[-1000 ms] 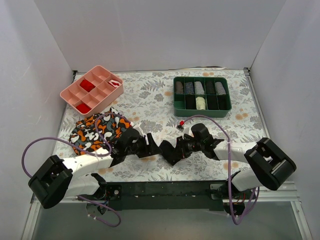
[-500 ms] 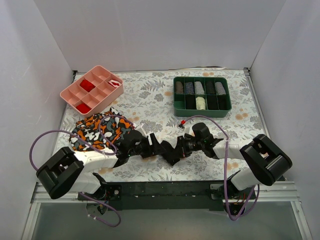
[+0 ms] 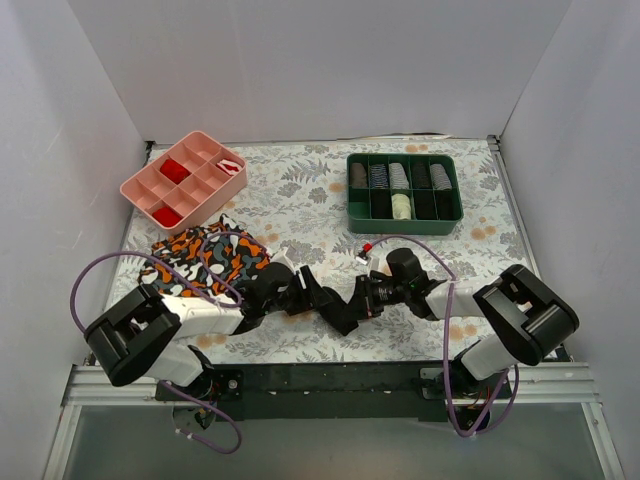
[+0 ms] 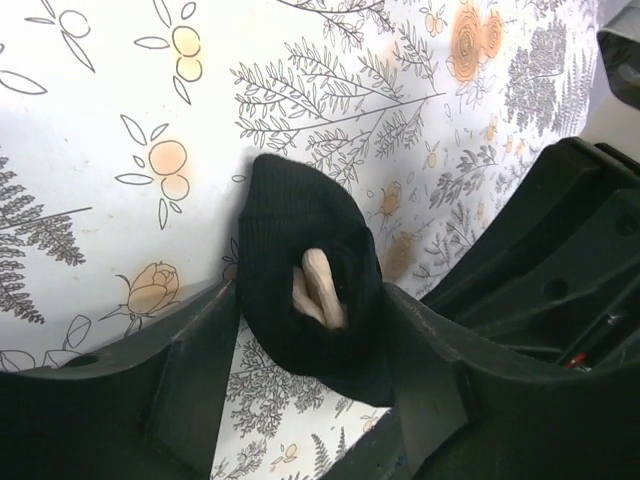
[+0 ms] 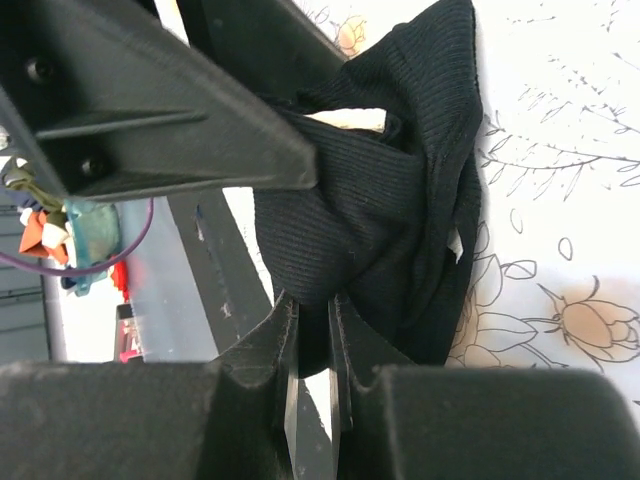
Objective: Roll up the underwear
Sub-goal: Roll the underwear to the center of the board.
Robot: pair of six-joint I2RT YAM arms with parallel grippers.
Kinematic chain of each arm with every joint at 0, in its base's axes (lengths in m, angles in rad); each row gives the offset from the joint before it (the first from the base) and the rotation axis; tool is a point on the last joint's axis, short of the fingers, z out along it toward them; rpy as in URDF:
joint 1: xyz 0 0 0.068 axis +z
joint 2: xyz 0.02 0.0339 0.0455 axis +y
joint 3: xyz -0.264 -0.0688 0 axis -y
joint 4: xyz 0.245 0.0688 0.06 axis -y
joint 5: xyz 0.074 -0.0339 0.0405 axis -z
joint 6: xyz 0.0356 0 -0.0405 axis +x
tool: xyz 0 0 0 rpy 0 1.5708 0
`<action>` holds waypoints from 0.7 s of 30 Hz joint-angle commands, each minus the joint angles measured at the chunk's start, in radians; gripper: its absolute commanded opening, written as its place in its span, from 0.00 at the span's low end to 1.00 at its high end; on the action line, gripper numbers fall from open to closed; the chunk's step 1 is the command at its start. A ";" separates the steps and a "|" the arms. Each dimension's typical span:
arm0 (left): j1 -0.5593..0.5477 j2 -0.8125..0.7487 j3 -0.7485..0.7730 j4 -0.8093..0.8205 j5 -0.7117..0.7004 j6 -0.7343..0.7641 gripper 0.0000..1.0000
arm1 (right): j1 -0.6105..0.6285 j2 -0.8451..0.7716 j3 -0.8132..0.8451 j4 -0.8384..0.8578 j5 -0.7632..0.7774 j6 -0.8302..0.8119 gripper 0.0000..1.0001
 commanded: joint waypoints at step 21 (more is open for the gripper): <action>-0.060 0.091 0.143 -0.206 -0.063 0.025 0.06 | 0.094 -0.432 0.062 -0.558 0.488 -0.312 0.59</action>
